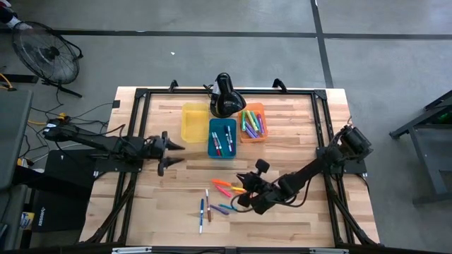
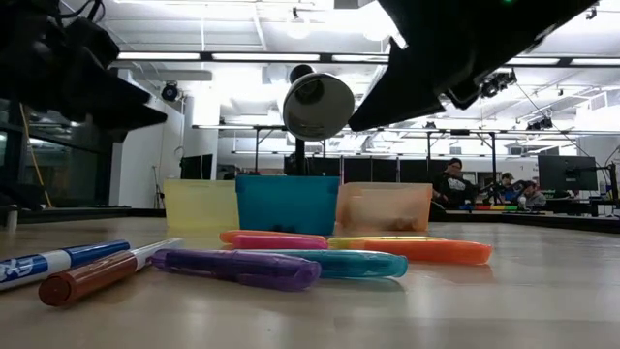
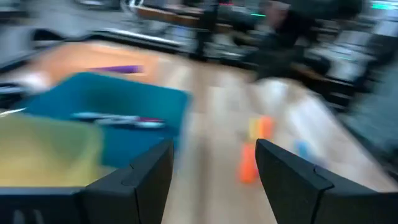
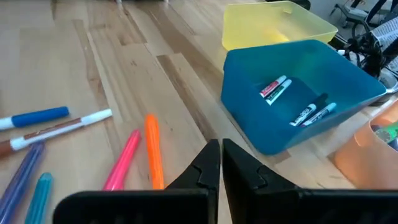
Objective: Pick & Place Markers
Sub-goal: Put the blue dry erase marker into the blue bin
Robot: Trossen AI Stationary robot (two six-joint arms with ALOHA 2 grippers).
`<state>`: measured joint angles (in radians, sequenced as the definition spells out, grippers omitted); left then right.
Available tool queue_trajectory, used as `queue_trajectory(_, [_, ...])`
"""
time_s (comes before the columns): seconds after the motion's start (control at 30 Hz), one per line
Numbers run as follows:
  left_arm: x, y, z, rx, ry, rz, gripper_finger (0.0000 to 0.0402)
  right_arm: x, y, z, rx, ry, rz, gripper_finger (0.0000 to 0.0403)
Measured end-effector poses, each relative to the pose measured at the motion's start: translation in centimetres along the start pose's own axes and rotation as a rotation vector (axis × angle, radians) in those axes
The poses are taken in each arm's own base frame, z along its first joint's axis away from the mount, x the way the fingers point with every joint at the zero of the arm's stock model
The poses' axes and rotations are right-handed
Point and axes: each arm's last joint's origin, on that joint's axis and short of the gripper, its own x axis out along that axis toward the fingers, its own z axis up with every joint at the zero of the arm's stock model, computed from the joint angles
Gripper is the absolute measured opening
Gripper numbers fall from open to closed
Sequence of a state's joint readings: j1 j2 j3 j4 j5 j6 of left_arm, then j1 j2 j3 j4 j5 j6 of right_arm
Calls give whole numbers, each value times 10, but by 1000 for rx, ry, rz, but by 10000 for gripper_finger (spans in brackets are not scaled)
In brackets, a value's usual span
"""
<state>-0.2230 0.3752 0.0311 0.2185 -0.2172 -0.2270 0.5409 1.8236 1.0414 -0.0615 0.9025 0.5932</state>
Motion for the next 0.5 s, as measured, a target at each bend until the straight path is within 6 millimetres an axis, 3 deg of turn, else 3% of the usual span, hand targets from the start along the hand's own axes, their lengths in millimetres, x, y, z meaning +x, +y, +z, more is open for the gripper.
queue_trajectory(0.13, [0,-6,2,16,23,-177,224,3,-3,2,-10,-3,-18,7])
queue_trajectory(0.23, [0,-8,8,22,61,-200,224,5,-4,2,-18,-1,-23,22])
queue_trajectory(0.5, [7,-15,26,37,217,-195,224,4,-8,4,-46,5,-41,114])
